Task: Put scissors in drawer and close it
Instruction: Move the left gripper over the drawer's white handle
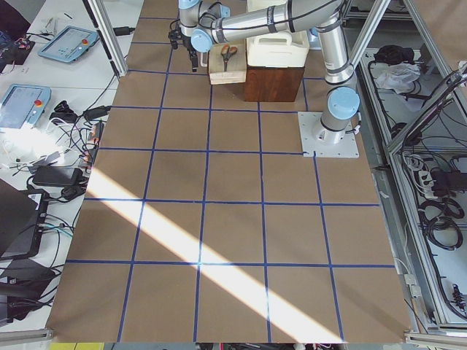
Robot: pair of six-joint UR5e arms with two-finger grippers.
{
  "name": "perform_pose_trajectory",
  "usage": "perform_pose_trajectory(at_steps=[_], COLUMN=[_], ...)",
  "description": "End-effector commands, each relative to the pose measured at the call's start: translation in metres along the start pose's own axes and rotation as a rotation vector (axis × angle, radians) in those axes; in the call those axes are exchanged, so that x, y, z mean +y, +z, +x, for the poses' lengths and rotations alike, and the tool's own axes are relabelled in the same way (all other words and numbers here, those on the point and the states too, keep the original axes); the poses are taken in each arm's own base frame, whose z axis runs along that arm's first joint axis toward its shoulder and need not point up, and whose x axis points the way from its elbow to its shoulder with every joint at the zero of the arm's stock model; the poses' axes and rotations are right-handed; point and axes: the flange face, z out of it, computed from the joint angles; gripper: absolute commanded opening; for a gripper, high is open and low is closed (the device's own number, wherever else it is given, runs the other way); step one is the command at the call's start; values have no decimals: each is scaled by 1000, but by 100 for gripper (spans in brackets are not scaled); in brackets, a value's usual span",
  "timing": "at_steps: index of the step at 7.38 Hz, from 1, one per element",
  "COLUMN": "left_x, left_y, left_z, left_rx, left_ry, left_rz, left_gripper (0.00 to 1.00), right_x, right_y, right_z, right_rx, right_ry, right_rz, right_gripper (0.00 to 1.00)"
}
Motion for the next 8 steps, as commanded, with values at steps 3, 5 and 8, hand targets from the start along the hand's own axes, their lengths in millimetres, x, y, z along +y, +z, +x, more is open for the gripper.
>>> perform_pose_trajectory(at_steps=[3, 5, 8], left_x=[9, 4, 8], left_y=[8, -4, -13], left_z=[4, 3, 3], left_rx=[-12, -34, -43], left_ry=[5, -2, -2], left_rz=[-68, -135, -169], left_gripper=[100, 100, 100], right_x=[1, 1, 2], right_y=[5, 7, 7], right_z=[-1, -3, -3], right_rx=[-7, -28, -28], right_ry=[-6, -3, -7], right_rz=[-20, -29, -30], right_gripper=[100, 100, 100])
